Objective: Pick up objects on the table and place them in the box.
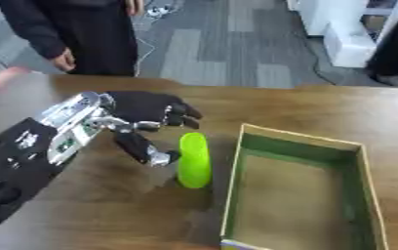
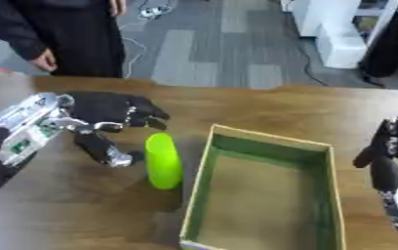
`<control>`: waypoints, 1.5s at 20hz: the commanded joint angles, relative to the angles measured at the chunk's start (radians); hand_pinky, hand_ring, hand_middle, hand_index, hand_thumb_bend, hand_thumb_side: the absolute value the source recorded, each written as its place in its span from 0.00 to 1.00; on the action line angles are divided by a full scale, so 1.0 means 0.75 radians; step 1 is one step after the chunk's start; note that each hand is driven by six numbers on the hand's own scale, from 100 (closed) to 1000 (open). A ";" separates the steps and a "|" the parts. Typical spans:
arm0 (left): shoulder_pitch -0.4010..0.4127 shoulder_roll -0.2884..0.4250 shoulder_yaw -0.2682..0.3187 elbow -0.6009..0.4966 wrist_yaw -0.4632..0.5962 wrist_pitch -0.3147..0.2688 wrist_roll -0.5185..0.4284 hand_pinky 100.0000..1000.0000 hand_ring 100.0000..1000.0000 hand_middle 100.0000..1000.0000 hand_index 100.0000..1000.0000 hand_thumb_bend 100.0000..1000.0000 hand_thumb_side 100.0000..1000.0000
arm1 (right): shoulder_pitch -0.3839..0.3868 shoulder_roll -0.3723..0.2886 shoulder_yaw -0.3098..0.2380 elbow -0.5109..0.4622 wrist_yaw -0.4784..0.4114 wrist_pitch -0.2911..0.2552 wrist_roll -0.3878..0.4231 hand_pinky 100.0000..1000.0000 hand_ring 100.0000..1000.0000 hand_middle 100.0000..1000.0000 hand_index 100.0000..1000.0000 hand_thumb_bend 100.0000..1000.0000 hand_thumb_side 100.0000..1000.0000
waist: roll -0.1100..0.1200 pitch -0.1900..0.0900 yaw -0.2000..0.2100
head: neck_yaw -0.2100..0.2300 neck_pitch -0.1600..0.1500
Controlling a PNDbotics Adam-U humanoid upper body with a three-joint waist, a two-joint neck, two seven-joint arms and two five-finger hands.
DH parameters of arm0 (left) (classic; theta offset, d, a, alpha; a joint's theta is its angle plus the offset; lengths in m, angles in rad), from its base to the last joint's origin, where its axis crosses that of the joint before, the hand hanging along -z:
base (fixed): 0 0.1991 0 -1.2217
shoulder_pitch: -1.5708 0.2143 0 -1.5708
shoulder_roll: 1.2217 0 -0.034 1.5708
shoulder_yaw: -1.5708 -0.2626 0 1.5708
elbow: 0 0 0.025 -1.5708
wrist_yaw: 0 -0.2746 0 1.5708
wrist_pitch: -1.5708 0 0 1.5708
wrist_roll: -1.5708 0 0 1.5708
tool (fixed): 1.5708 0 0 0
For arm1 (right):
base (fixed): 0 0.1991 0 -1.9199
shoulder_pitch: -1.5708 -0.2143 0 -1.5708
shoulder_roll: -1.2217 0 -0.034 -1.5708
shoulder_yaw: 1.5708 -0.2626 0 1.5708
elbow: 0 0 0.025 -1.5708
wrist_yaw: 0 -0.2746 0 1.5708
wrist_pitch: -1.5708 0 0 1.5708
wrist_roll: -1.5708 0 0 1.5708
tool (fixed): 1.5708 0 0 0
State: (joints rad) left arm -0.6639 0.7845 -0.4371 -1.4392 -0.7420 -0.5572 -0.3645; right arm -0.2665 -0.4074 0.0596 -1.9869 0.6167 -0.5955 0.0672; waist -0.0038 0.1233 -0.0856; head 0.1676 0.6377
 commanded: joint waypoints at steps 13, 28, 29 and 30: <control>-0.038 0.028 -0.017 -0.020 0.118 -0.016 -0.155 1.00 0.99 1.00 0.99 1.00 1.00 | -0.029 -0.031 -0.019 -0.018 -0.026 0.002 0.028 0.08 0.17 0.26 0.39 0.00 1.00 | 0.006 -0.013 -0.008 | -0.015 -0.024; -0.050 0.046 -0.058 -0.050 0.114 -0.032 -0.324 1.00 1.00 1.00 1.00 1.00 1.00 | -0.027 -0.035 -0.021 -0.018 -0.031 0.006 0.041 0.10 0.20 0.28 0.40 0.00 1.00 | 0.009 -0.017 -0.007 | -0.002 -0.008; -0.052 0.046 -0.059 -0.047 0.089 -0.036 -0.329 1.00 1.00 1.00 1.00 1.00 1.00 | -0.028 -0.035 -0.021 -0.018 -0.031 0.006 0.042 0.10 0.20 0.28 0.40 0.00 1.00 | 0.009 -0.017 -0.008 | -0.001 -0.008; -0.053 0.044 -0.060 -0.044 0.063 -0.040 -0.332 1.00 1.00 1.00 1.00 1.00 1.00 | -0.028 -0.035 -0.022 -0.018 -0.031 0.006 0.042 0.10 0.20 0.28 0.40 0.00 1.00 | 0.009 -0.016 -0.008 | 0.000 -0.007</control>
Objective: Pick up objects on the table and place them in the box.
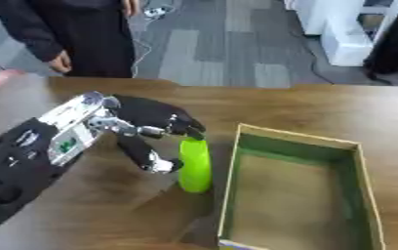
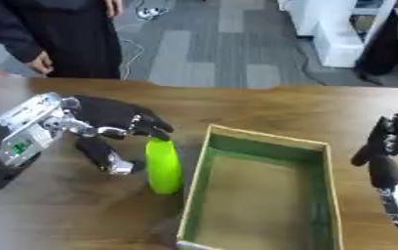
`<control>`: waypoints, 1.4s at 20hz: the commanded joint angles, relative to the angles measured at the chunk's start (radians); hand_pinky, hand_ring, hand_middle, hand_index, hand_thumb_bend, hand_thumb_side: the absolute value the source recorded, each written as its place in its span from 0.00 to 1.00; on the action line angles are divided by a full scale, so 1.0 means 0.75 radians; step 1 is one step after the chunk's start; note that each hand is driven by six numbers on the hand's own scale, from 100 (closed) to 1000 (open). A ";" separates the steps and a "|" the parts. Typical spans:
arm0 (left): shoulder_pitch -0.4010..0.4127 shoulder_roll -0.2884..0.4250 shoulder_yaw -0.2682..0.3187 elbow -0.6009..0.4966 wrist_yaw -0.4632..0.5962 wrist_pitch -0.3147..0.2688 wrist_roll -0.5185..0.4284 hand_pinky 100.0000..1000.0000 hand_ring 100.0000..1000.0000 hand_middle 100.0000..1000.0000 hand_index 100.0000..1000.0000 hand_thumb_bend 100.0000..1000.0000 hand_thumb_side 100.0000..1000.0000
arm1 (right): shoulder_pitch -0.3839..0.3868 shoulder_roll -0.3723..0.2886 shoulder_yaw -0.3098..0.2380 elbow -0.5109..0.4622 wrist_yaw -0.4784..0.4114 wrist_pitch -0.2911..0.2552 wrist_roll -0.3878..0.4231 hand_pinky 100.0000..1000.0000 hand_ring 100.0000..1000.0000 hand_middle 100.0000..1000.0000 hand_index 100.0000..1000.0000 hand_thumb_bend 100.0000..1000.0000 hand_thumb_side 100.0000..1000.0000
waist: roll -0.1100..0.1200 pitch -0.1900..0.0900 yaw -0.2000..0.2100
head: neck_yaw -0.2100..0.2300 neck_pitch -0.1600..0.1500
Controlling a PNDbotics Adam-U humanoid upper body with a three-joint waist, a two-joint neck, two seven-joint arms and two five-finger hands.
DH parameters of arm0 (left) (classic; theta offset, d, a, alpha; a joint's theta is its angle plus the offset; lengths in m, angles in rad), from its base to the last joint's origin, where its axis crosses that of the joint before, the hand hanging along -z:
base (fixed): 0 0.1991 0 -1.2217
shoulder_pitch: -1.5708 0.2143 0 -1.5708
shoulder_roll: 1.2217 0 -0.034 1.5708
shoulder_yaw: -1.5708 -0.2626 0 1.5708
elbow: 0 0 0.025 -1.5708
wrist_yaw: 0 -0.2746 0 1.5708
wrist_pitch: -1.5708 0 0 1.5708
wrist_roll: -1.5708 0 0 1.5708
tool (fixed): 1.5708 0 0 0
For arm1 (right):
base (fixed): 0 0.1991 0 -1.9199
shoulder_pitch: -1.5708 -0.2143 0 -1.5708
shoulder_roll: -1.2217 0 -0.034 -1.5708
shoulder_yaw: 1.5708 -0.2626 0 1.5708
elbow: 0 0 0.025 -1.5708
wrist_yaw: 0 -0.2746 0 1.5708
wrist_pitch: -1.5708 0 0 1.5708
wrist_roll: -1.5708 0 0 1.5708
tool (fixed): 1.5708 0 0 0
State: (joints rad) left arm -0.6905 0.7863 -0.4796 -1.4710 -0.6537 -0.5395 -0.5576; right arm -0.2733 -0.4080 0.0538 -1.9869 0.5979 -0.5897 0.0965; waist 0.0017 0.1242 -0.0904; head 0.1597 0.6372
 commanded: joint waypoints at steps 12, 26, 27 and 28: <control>-0.021 0.017 -0.004 0.069 -0.234 -0.115 0.004 1.00 1.00 1.00 1.00 1.00 1.00 | -0.031 -0.033 -0.014 -0.018 -0.018 -0.005 0.013 0.11 0.21 0.29 0.40 0.00 1.00 | 0.003 -0.015 -0.010 | 0.021 -0.011; -0.040 0.033 0.013 -0.009 -0.171 -0.064 0.015 1.00 1.00 1.00 1.00 1.00 1.00 | -0.019 -0.039 -0.017 -0.018 -0.013 -0.002 0.013 0.11 0.21 0.30 0.40 0.00 1.00 | 0.004 -0.021 0.002 | 0.010 -0.008; -0.041 0.035 0.014 -0.018 -0.164 -0.059 0.013 1.00 1.00 1.00 1.00 1.00 1.00 | -0.018 -0.039 -0.017 -0.018 -0.012 -0.002 0.012 0.11 0.21 0.30 0.40 0.00 1.00 | 0.004 -0.022 0.003 | 0.010 -0.007; -0.043 0.036 0.015 -0.028 -0.158 -0.054 0.010 1.00 1.00 1.00 1.00 1.00 1.00 | -0.017 -0.039 -0.016 -0.018 -0.011 -0.002 0.012 0.11 0.21 0.30 0.40 0.00 1.00 | 0.005 -0.022 0.004 | 0.011 -0.006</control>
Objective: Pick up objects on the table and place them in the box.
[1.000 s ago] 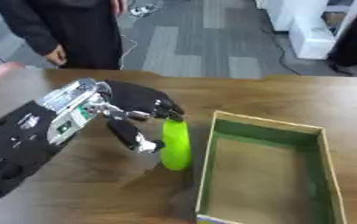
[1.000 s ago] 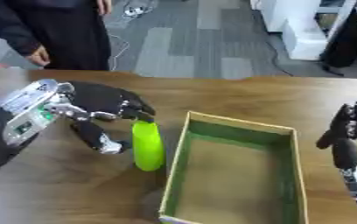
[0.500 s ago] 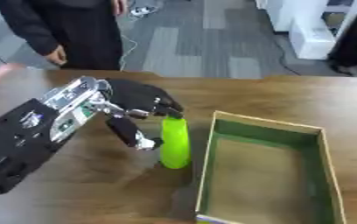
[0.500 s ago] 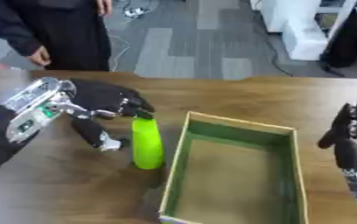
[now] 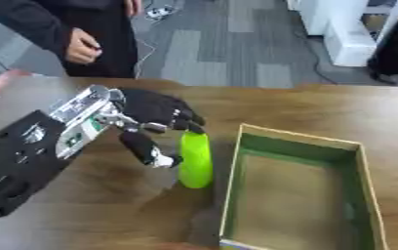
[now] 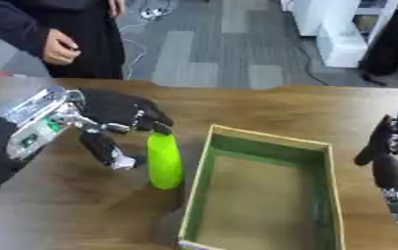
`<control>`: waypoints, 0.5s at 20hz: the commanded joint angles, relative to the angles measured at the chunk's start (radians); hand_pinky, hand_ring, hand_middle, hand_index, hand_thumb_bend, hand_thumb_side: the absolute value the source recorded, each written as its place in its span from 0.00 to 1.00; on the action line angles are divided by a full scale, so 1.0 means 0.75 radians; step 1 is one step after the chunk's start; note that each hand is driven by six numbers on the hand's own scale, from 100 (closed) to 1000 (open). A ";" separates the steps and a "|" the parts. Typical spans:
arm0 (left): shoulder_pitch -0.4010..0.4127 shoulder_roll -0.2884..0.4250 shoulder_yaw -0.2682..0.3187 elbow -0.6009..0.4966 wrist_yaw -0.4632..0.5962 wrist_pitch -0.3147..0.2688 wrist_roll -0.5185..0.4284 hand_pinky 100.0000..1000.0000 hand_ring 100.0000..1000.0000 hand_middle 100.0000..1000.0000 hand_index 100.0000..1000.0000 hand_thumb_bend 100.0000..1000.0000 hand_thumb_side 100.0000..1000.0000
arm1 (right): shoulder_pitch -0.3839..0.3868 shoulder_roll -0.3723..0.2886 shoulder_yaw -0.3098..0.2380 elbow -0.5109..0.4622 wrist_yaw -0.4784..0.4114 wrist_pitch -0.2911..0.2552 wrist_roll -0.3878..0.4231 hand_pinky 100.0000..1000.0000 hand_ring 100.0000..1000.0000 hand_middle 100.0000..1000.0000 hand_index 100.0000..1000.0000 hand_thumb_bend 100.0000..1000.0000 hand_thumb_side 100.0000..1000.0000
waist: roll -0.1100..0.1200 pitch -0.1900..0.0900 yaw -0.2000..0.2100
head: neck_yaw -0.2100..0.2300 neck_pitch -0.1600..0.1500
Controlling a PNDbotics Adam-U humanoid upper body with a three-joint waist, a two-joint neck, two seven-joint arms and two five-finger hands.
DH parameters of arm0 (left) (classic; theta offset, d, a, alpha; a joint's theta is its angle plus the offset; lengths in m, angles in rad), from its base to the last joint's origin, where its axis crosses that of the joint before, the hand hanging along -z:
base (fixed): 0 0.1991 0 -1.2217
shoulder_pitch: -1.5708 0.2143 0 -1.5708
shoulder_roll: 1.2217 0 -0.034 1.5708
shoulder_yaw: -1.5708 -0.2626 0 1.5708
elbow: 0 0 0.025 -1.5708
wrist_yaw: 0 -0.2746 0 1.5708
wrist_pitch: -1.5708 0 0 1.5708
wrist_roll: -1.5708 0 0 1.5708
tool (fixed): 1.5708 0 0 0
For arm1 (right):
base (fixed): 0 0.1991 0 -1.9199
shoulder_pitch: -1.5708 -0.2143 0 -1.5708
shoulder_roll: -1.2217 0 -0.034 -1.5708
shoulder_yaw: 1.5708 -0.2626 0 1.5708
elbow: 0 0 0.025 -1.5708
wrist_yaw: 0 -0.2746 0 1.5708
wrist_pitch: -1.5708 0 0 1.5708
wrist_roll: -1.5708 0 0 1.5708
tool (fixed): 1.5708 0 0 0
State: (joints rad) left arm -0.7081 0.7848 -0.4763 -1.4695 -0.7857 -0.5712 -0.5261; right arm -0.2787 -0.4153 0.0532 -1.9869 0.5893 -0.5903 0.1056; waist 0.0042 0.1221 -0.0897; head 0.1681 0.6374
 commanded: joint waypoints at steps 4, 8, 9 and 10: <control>-0.024 0.043 0.016 -0.053 0.034 0.011 -0.048 1.00 1.00 1.00 1.00 1.00 1.00 | -0.010 -0.030 -0.015 -0.018 0.002 -0.001 0.000 0.11 0.21 0.30 0.40 0.00 1.00 | 0.002 -0.020 0.004 | 0.003 -0.006; -0.025 0.040 0.018 -0.054 0.042 0.024 -0.065 1.00 1.00 1.00 1.00 1.00 1.00 | -0.013 -0.030 -0.015 -0.018 0.000 -0.002 0.000 0.11 0.21 0.30 0.40 0.00 1.00 | 0.003 -0.019 0.002 | 0.007 -0.008; -0.025 0.038 0.016 -0.050 0.044 0.024 -0.070 1.00 1.00 1.00 1.00 1.00 1.00 | -0.014 -0.030 -0.015 -0.018 -0.001 -0.002 0.000 0.11 0.21 0.30 0.40 0.00 1.00 | 0.003 -0.019 0.000 | 0.008 -0.008; -0.025 0.035 0.013 -0.044 0.046 0.022 -0.076 1.00 1.00 1.00 1.00 1.00 1.00 | -0.016 -0.029 -0.015 -0.018 -0.002 -0.003 0.001 0.11 0.21 0.30 0.40 0.00 1.00 | 0.003 -0.018 -0.001 | 0.010 -0.010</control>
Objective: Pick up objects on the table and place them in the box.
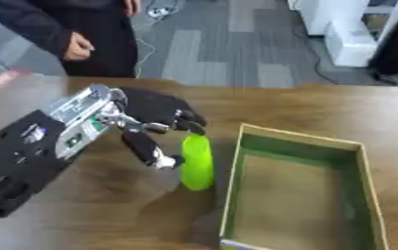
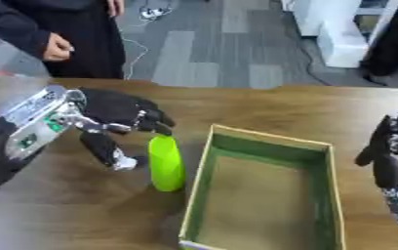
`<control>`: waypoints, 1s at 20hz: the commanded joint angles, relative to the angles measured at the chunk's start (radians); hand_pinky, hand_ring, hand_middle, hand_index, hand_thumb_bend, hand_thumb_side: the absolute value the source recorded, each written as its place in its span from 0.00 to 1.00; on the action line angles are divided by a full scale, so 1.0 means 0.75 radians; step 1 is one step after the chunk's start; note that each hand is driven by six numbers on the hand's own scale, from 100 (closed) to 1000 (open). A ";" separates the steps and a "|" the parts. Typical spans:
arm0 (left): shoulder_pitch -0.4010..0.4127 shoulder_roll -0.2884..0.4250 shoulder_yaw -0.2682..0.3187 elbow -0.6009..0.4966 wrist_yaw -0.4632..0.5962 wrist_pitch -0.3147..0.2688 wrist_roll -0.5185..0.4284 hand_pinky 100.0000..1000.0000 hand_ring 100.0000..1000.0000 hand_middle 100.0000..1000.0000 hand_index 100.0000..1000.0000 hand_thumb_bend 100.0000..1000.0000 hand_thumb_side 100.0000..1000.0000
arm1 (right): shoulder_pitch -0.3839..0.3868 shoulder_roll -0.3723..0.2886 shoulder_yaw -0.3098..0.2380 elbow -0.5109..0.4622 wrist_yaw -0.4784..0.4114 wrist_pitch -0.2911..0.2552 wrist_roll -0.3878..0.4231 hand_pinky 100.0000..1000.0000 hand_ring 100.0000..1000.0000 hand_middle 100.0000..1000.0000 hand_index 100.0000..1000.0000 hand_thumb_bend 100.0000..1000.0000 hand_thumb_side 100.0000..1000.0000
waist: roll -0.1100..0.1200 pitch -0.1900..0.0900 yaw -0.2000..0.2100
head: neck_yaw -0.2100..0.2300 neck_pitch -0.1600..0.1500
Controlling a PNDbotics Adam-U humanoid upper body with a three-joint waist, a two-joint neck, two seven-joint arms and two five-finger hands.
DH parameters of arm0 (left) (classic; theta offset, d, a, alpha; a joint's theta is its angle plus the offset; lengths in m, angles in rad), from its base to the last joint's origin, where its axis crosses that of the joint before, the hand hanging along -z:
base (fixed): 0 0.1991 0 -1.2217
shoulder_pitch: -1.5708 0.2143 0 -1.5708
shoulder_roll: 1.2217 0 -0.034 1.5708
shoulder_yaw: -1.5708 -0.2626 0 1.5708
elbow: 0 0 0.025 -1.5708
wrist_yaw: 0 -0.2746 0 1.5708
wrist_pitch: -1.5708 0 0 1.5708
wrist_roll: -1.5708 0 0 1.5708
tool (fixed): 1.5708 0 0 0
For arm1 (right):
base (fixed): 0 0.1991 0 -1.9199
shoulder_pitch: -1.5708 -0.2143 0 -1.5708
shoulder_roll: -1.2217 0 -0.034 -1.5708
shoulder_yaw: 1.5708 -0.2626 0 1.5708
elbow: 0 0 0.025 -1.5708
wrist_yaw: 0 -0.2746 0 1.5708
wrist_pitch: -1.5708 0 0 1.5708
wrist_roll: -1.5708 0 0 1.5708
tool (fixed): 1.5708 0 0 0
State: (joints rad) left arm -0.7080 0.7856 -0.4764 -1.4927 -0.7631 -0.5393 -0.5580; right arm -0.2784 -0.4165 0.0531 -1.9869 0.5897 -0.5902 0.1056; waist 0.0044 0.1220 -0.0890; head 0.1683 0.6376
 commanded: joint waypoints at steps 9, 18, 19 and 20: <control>-0.014 0.008 -0.011 0.053 0.031 -0.059 -0.083 1.00 1.00 1.00 1.00 1.00 1.00 | -0.038 -0.022 -0.013 -0.018 -0.021 -0.011 0.009 0.11 0.21 0.30 0.40 0.00 1.00 | 0.001 -0.009 -0.021 | 0.031 -0.022; -0.003 -0.017 -0.010 0.096 -0.019 -0.082 -0.070 1.00 1.00 1.00 1.00 1.00 1.00 | -0.065 -0.017 -0.011 -0.018 -0.047 -0.021 0.024 0.12 0.22 0.30 0.40 0.00 1.00 | 0.002 0.001 -0.043 | 0.048 -0.034; -0.001 -0.020 -0.008 0.102 -0.026 -0.083 -0.065 1.00 1.00 1.00 1.00 1.00 1.00 | -0.067 -0.016 -0.012 -0.018 -0.049 -0.021 0.025 0.12 0.22 0.30 0.40 0.00 1.00 | 0.002 0.001 -0.045 | 0.048 -0.035; 0.001 -0.023 -0.008 0.108 -0.031 -0.084 -0.061 1.00 1.00 1.00 1.00 1.00 1.00 | -0.069 -0.016 -0.012 -0.018 -0.052 -0.022 0.027 0.12 0.22 0.30 0.40 0.00 1.00 | 0.002 0.002 -0.046 | 0.048 -0.036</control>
State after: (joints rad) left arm -0.7032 0.7579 -0.4881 -1.4173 -0.7742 -0.5470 -0.5531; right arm -0.3169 -0.4161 0.0536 -1.9869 0.5597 -0.6065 0.1233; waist 0.0049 0.1320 -0.1220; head 0.1939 0.6276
